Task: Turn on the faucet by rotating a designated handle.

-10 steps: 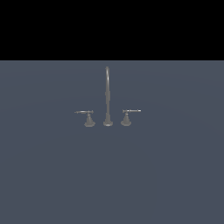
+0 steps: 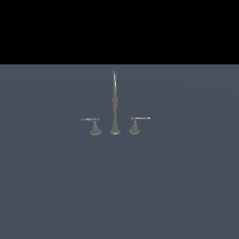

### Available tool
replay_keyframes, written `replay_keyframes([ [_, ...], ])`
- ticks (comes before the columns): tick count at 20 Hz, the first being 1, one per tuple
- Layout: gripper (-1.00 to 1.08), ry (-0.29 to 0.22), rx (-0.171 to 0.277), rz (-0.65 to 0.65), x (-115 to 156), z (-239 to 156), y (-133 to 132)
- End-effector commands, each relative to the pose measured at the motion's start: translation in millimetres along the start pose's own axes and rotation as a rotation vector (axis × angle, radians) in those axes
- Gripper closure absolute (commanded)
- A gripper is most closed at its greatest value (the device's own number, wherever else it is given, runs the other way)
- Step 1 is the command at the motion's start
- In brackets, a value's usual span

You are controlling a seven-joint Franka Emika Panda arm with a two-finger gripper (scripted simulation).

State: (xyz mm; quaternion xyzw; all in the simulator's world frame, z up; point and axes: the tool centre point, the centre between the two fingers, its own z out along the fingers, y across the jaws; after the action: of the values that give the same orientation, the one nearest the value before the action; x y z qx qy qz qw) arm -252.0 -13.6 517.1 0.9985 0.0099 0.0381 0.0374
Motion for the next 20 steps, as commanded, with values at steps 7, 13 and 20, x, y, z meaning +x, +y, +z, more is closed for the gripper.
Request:
replay_keyframes([
  [7, 1.08, -0.002, 0.004, 0.010, 5, 1, -1],
  [13, 1.08, -0.007, 0.033, 0.055, 24, 8, -7],
  [20, 1.08, -0.025, 0.086, 0.156, 63, 25, -19],
])
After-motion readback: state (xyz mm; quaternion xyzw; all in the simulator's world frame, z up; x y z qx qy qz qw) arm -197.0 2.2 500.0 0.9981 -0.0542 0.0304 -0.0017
